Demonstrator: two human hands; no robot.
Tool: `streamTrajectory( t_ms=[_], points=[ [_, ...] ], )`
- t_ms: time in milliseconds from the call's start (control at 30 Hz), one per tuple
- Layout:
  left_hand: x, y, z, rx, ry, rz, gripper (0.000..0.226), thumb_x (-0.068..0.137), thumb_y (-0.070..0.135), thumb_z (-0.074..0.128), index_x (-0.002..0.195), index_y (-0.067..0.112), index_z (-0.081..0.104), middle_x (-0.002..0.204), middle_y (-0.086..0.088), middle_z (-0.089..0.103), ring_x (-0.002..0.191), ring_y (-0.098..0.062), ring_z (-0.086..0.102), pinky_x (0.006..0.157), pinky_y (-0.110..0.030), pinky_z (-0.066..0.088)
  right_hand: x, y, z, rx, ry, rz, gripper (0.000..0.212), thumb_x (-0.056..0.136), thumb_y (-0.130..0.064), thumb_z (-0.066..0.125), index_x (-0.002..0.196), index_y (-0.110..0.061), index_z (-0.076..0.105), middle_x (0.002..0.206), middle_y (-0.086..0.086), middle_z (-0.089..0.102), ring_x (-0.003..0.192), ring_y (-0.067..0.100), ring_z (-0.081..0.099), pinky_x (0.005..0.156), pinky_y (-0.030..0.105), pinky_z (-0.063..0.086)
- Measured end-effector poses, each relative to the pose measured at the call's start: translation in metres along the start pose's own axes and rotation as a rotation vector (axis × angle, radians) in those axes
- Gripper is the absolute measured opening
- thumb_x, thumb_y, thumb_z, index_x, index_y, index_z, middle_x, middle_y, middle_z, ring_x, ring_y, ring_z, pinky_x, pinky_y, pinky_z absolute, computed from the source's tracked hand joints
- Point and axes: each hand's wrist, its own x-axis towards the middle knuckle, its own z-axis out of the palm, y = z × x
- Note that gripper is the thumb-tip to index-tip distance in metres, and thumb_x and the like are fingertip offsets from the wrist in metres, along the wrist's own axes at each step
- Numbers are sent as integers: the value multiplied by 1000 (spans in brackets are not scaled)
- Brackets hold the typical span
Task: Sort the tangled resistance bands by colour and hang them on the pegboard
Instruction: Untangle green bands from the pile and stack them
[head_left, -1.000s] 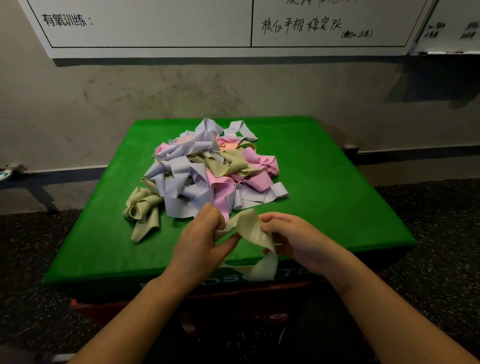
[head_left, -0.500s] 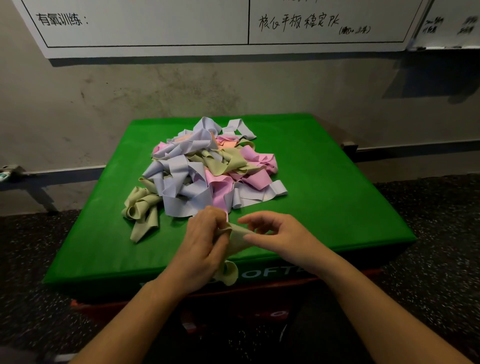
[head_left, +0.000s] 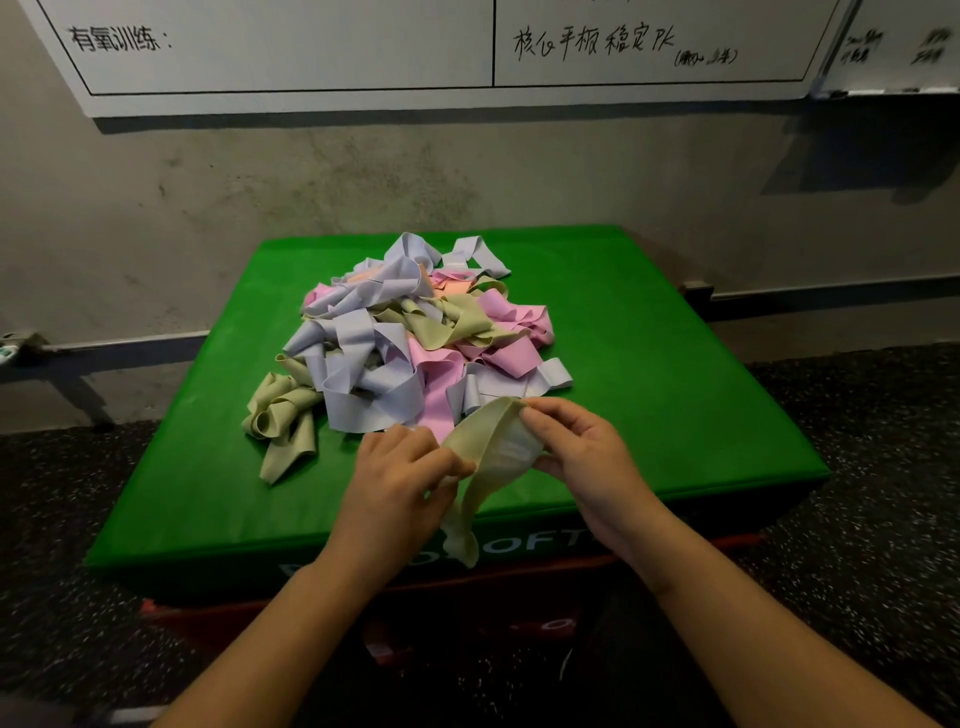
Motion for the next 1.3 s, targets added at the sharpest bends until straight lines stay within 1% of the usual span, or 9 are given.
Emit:
streamTrajectory(
  t_ms=[100, 233, 367, 567, 700, 833, 933, 1167, 1300],
  points=[
    [-2, -3, 4, 58, -114, 2, 25, 82, 30, 63, 105, 34, 71, 89, 8, 54, 81, -17, 49, 69, -31, 30, 4, 0, -2, -27, 45, -21, 14, 99, -11, 54, 93, -15, 66, 80, -7, 68, 77, 7, 62, 74, 30, 54],
    [0, 10, 3, -345, -76, -211, 22, 86, 41, 64, 102, 28, 69, 115, 8, 50, 103, -10, 55, 87, -35, 48, 6, -9, -9, -266, -135, -171, 14, 96, -8, 59, 94, -18, 68, 84, -10, 66, 83, 5, 59, 76, 25, 50],
    [19, 23, 1, -653, -158, -387, 59, 78, 50, 74, 127, 40, 42, 133, 16, 52, 124, -6, 53, 101, -25, 44, 8, -26, -13, -413, -345, -234, 21, 92, -6, 65, 93, -25, 72, 85, -10, 71, 81, 7, 62, 70, 23, 52],
    [38, 38, 14, -881, -241, -545, 14, 92, 20, 68, 104, 27, 69, 98, 5, 76, 92, -11, 70, 80, -28, 56, 20, -34, -16, -433, -182, -396, 20, 89, -5, 70, 93, -23, 74, 73, -18, 69, 53, 1, 48, 49, 15, 40],
    [41, 40, 20, -894, -255, -637, 15, 97, 17, 60, 100, 28, 69, 93, 10, 76, 91, -7, 70, 78, -26, 56, 25, -20, -21, -310, -52, -356, 16, 88, -8, 72, 96, -21, 70, 75, -12, 63, 61, 7, 52, 49, 17, 43],
    [45, 44, 22, -1052, -186, -827, 18, 101, 13, 52, 108, 18, 67, 104, -7, 74, 97, -24, 69, 85, -42, 57, 27, 2, -25, -183, -129, -200, 36, 79, -33, 74, 110, -23, 59, 88, 2, 63, 81, 8, 61, 71, 23, 49],
    [52, 43, 18, -1217, -85, -950, 22, 103, 16, 47, 119, 13, 62, 104, -11, 72, 91, -22, 67, 75, -35, 59, 21, 18, -33, -249, -254, -87, 45, 79, -41, 76, 115, -26, 54, 97, 9, 70, 91, 15, 67, 80, 33, 56],
    [61, 26, 6, -1663, 244, -1147, 27, 107, 24, 34, 130, 24, 49, 115, -9, 72, 105, -28, 68, 78, -49, 58, 16, 27, -51, -528, -283, -102, 15, 86, -20, 76, 98, -24, 67, 83, 4, 69, 72, 13, 65, 67, 30, 57],
    [65, 30, 5, -1741, 282, -1144, 29, 109, 28, 29, 135, 26, 40, 115, -15, 67, 91, -32, 73, 76, -51, 60, 15, 29, -48, -655, -220, -165, 11, 91, -32, 69, 85, -23, 72, 76, -2, 63, 64, 2, 53, 63, 24, 45]
  ],
)
